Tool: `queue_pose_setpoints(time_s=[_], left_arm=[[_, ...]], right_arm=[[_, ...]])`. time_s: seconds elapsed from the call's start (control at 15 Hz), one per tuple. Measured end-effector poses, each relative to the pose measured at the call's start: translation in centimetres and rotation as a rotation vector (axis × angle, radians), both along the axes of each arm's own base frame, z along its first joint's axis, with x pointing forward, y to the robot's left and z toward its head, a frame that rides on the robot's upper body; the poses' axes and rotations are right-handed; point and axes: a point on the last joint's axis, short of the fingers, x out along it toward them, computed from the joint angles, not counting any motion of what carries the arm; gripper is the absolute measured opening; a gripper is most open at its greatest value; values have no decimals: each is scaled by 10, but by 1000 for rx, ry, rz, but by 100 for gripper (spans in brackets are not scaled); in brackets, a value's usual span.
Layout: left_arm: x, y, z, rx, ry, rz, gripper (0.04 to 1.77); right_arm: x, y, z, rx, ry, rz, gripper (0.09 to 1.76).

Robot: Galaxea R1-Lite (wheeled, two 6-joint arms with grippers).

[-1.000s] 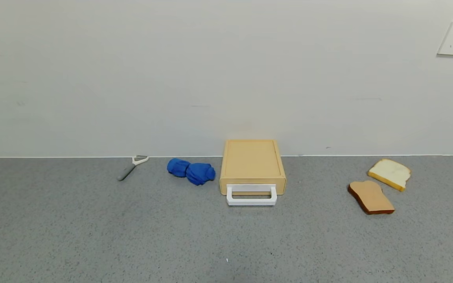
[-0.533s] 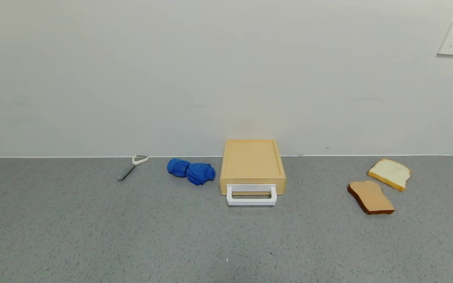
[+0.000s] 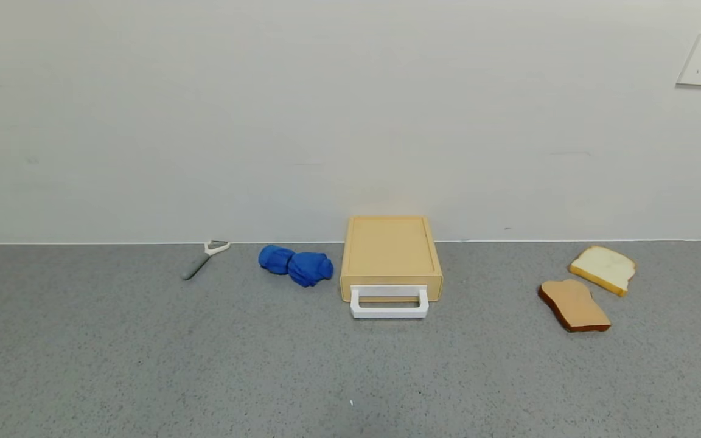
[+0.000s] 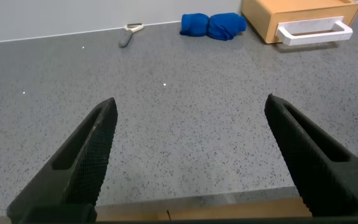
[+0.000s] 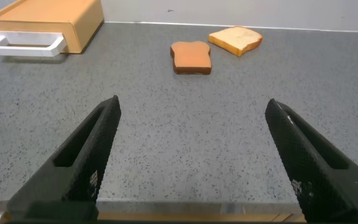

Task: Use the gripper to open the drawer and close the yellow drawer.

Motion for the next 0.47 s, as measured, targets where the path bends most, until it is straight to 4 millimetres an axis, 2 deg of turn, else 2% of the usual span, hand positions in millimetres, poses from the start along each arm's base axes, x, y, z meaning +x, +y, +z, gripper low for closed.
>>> queue_pose_setpoints(time_s=[0.47], left_arm=[[0,0,0,0,0,0,171]], right_arm=[[0,0,0,0,0,0,171]])
